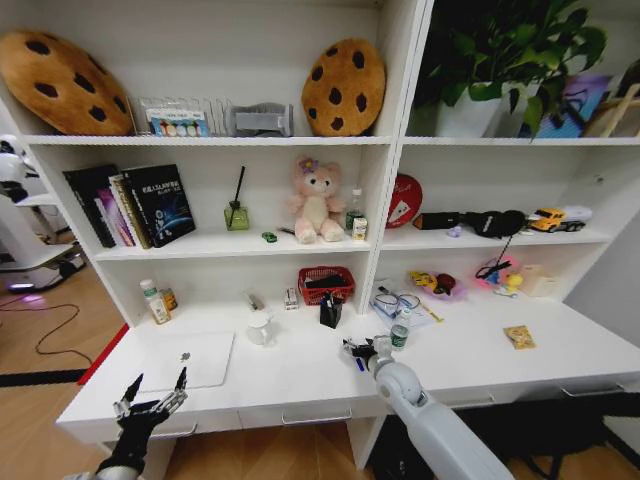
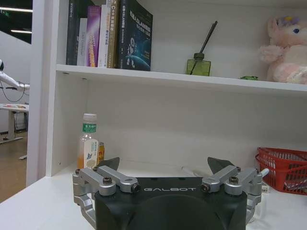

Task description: Organize the objects on the table.

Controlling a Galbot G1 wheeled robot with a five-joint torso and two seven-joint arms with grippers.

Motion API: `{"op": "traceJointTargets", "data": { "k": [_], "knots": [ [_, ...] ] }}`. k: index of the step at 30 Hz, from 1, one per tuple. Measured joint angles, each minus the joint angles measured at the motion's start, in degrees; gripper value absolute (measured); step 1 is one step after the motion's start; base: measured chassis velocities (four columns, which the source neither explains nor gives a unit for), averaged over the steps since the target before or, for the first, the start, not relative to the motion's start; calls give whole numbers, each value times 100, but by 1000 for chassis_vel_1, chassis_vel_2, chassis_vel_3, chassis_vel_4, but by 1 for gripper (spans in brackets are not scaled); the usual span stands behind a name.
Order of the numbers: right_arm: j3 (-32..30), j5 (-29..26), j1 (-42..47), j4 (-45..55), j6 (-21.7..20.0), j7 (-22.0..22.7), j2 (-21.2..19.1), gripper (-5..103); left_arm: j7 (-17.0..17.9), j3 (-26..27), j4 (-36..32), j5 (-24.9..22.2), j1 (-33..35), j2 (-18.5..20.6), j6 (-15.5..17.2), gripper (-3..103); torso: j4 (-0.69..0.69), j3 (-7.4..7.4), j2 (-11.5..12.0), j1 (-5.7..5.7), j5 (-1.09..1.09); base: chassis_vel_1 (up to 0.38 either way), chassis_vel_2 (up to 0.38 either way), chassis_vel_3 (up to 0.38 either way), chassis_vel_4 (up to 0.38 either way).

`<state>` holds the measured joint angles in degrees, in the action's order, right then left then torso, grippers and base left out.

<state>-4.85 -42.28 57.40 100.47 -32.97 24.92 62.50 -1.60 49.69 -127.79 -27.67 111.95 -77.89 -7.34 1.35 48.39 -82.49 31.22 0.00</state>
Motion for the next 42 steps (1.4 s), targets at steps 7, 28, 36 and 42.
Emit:
{"op": "traceJointTargets", "data": {
  "k": [7,28,36,42],
  "knots": [
    [124,63,-162,-250,12,-12,110,60,0,0,0,0,0,0,0,100,0,0,0,0,0,0,0,0,0],
    [279,260,-291,-640,233,35,359,16,0,0,0,0,0,0,0,100,0,0,-1,0,-1,0,0,0,0],
    [279,424,-289,-716,612,-71,391,12,0,0,0,0,0,0,0,100,1,1,0,0,1,0,0,0,0],
    [223,738,-407,-391,1082,-51,437,12,0,0,0,0,0,0,-1,100,-1,1,1,1,1,0,0,0,0]
  ]
}}
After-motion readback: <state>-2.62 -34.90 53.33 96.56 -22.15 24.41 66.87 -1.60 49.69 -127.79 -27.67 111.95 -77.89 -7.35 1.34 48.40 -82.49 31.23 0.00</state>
